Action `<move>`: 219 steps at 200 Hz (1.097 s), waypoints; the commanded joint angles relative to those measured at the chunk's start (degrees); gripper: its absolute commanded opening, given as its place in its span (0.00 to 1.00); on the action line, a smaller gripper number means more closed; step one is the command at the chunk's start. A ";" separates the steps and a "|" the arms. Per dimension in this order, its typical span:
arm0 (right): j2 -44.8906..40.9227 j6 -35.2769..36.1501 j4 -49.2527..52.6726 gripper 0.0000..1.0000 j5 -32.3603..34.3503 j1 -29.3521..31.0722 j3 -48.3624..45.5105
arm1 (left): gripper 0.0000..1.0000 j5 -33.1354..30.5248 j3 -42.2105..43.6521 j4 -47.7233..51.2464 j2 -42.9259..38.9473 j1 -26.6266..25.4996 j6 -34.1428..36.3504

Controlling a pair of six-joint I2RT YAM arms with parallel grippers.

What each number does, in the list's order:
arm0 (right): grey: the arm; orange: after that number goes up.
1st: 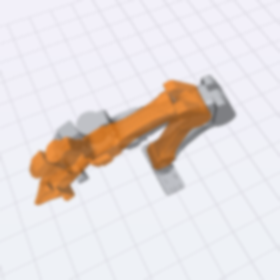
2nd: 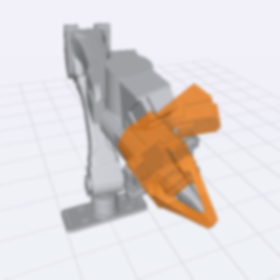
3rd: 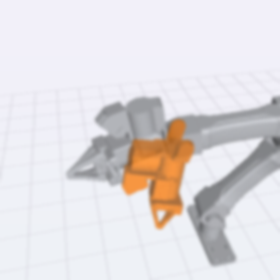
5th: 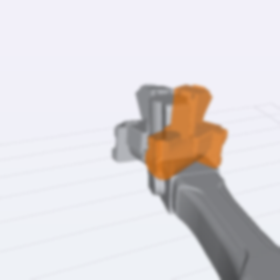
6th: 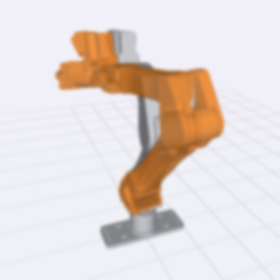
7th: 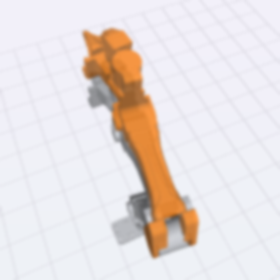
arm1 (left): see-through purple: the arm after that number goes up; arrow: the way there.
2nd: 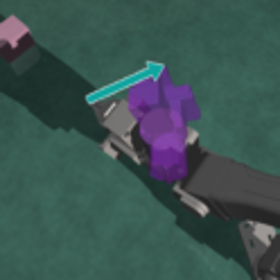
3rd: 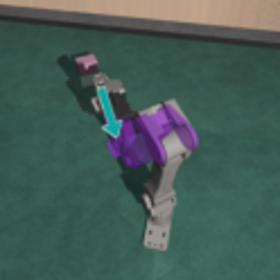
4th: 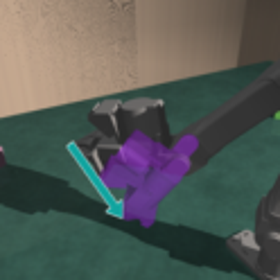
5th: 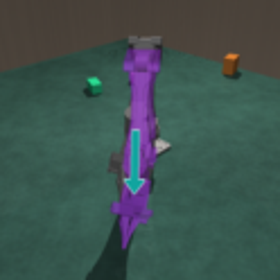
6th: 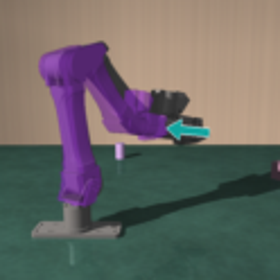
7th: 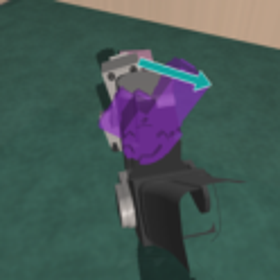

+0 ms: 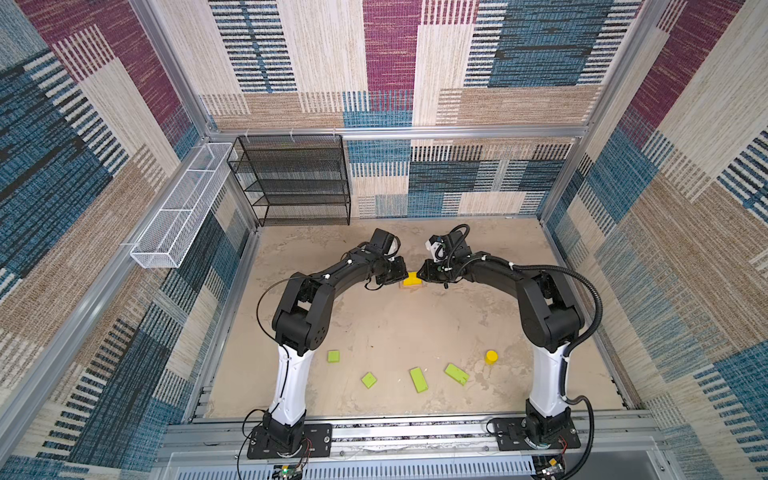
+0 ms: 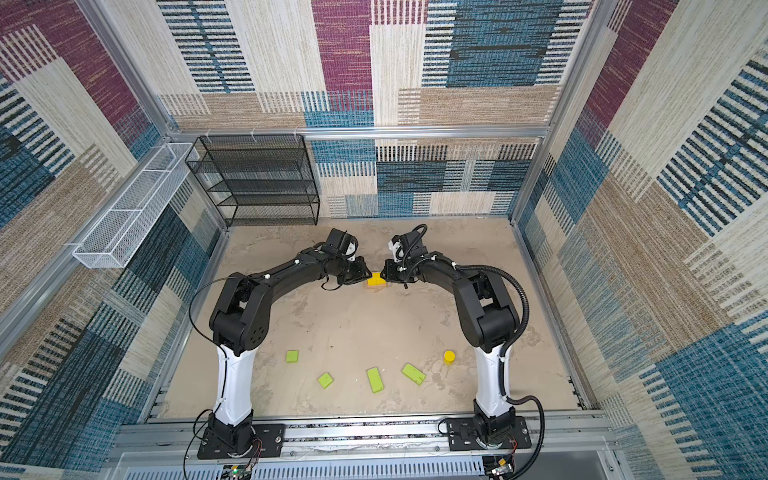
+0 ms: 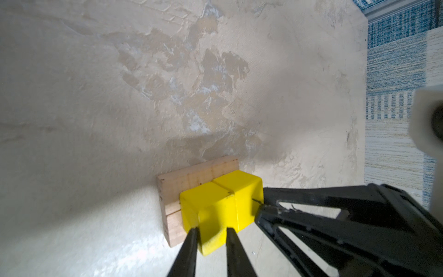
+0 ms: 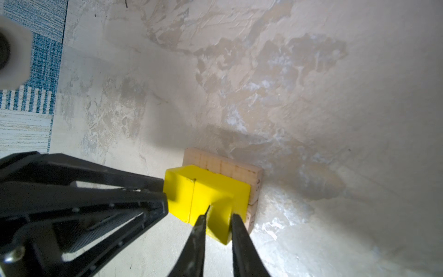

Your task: Build the wood block tower

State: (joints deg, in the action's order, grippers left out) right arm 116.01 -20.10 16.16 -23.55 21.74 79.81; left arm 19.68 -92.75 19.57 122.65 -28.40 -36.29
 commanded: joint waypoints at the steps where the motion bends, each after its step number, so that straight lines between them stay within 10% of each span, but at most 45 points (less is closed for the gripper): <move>1: -0.35 -0.62 -1.26 0.23 -0.65 -0.03 -0.10 | 0.29 0.03 -0.50 0.68 0.13 0.05 -0.88; 219: 0.36 -1.17 -1.58 0.23 -1.74 0.24 0.61 | 0.37 -0.39 -0.68 1.30 0.22 0.06 -0.52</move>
State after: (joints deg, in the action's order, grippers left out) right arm 116.29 -20.71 15.84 -24.10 21.82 79.99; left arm 19.64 -92.88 20.80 122.85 -28.40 -36.29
